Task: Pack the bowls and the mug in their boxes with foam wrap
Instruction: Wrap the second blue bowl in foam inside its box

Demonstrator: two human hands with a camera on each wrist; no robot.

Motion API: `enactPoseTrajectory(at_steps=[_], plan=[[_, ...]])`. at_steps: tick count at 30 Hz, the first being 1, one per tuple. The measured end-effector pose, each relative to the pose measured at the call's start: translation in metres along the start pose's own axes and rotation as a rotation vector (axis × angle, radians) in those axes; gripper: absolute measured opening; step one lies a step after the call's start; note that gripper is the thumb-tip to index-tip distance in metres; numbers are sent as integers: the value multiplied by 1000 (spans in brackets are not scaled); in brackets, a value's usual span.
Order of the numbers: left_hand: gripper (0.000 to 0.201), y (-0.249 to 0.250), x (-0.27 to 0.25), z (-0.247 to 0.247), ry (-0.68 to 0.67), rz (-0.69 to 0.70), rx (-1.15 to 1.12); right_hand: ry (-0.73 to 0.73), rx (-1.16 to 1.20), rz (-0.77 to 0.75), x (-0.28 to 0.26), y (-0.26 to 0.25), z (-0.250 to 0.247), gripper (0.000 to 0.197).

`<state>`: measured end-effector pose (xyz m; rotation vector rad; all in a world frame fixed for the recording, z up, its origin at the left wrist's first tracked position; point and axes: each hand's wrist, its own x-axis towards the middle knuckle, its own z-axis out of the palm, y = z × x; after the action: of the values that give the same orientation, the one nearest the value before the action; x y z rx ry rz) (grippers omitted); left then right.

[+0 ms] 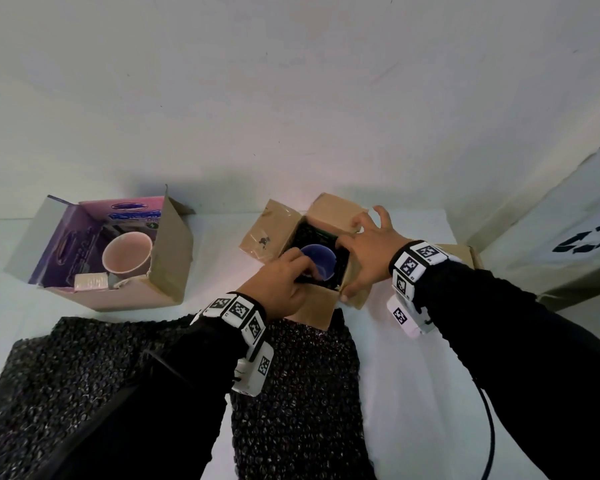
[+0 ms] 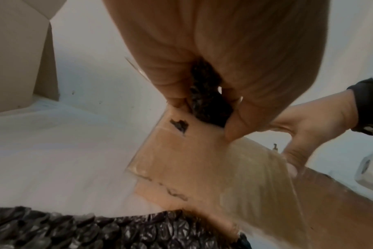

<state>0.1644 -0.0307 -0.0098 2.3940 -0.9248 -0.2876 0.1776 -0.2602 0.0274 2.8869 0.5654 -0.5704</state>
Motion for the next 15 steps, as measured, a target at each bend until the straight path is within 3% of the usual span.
enactPoseTrajectory(at_steps=[7, 9, 12, 15], plan=[[15, -3, 4, -7, 1, -27, 16, -83, -55, -3, 3, -10, 3, 105], [14, -2, 6, -9, 42, -35, 44, 10, -40, 9, -3, -13, 1, 94], [13, 4, 10, -10, 129, -121, 103, 268, 90, 75, -17, -18, 5, 51], [10, 7, 15, -11, 150, -95, 173, 297, 169, 64, -27, -26, 14, 62]])
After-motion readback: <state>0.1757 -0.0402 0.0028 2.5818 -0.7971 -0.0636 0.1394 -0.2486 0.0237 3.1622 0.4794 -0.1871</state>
